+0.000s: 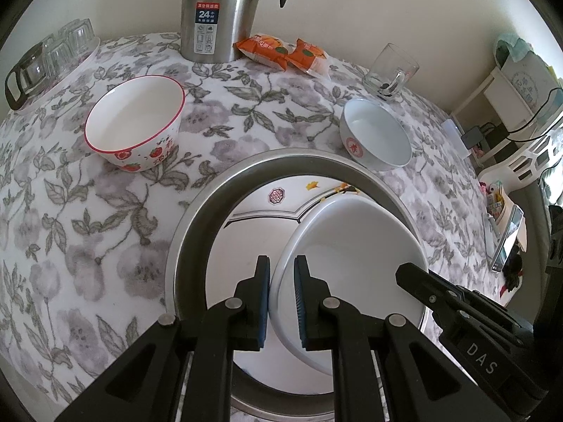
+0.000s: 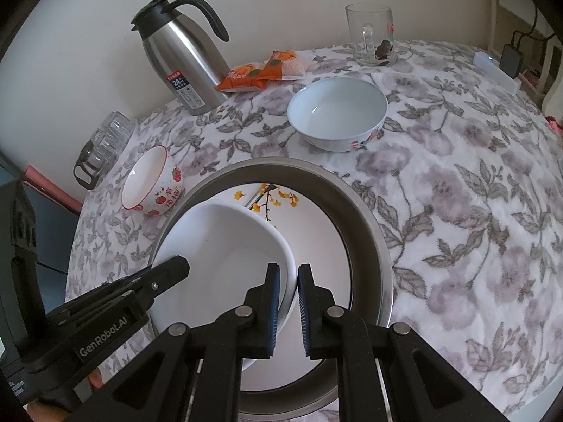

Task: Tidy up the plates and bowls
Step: 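Lower the white square bowl onto the plate inside the basin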

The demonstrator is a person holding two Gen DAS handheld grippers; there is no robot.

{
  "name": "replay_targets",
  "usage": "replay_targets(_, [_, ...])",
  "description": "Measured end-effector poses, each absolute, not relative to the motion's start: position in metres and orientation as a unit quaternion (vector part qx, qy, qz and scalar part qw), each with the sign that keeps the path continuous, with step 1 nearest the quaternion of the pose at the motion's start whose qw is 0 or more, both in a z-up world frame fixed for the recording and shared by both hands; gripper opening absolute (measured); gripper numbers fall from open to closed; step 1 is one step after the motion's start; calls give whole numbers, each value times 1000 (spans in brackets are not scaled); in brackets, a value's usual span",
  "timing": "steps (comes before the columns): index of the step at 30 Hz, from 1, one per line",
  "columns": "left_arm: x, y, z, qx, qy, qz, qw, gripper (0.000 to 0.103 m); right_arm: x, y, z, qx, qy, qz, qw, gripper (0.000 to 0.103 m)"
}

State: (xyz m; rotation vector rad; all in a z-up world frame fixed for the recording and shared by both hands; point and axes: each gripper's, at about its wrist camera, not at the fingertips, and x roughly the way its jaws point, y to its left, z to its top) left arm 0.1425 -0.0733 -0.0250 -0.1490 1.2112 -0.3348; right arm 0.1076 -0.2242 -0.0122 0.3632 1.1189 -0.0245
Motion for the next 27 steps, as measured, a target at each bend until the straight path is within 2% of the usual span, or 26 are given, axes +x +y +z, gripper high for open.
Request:
replay_targets(24, [144, -63, -19, -98, 569, -153, 802, 15, 105, -228, -2, 172, 516, -10, 839, 14])
replay_targets(27, [144, -61, -17, -100, 565, -150, 805, 22, 103, -230, 1, 174, 512, -11, 841, 14])
